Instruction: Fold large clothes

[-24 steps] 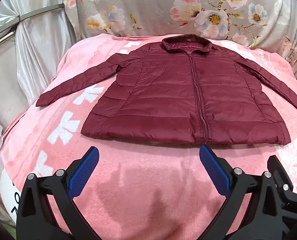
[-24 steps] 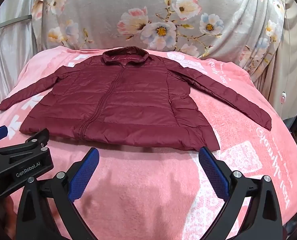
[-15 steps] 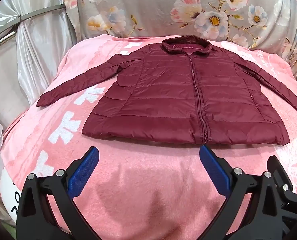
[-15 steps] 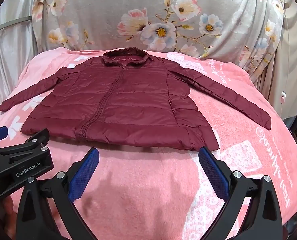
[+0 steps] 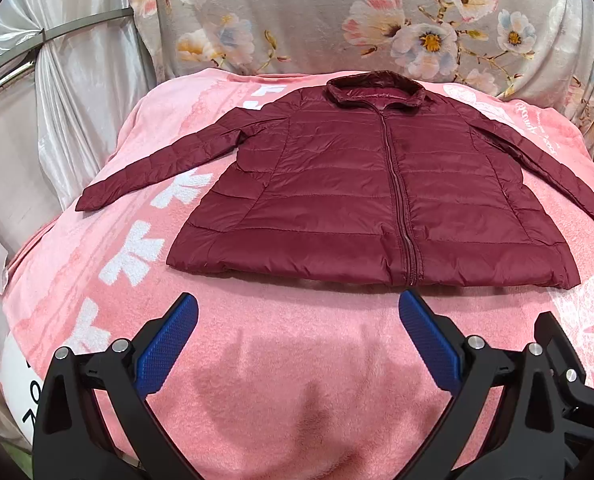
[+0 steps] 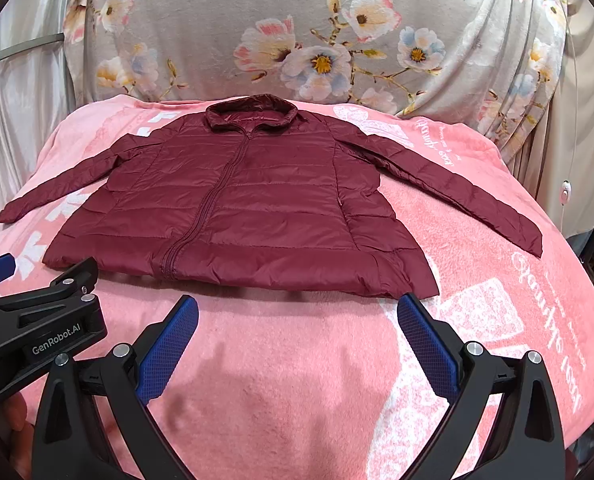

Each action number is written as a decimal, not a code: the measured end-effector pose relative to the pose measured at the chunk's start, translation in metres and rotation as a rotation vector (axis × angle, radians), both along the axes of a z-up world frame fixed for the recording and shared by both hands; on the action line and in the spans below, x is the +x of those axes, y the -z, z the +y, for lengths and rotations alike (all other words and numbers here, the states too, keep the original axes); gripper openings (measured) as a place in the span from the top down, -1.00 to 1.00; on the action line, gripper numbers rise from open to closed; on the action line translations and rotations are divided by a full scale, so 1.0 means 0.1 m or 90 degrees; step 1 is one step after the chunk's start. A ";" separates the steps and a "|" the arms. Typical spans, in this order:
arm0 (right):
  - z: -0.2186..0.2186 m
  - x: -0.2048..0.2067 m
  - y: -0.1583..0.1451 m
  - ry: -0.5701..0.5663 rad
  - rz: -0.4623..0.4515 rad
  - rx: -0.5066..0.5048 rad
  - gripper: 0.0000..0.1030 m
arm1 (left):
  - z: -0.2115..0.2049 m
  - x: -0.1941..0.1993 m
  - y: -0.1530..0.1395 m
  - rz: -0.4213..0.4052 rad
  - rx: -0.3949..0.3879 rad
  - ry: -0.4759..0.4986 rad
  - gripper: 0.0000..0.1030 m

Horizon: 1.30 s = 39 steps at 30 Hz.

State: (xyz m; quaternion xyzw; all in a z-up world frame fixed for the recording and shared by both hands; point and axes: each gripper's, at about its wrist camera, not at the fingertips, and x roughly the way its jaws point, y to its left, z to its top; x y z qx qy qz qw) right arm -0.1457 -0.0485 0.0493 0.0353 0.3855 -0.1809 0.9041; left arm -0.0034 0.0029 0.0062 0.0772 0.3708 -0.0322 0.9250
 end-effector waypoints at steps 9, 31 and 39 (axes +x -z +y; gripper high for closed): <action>-0.01 0.00 0.01 0.000 0.000 0.002 -0.90 | 0.01 -0.01 0.00 0.000 0.001 0.000 -0.90; -0.01 0.00 0.03 0.000 0.000 0.004 -0.90 | 0.11 -0.02 0.11 0.010 -0.013 -0.001 -0.90; -0.03 0.02 0.01 0.000 0.000 0.006 -0.90 | 0.11 -0.02 0.12 0.010 -0.014 -0.002 -0.90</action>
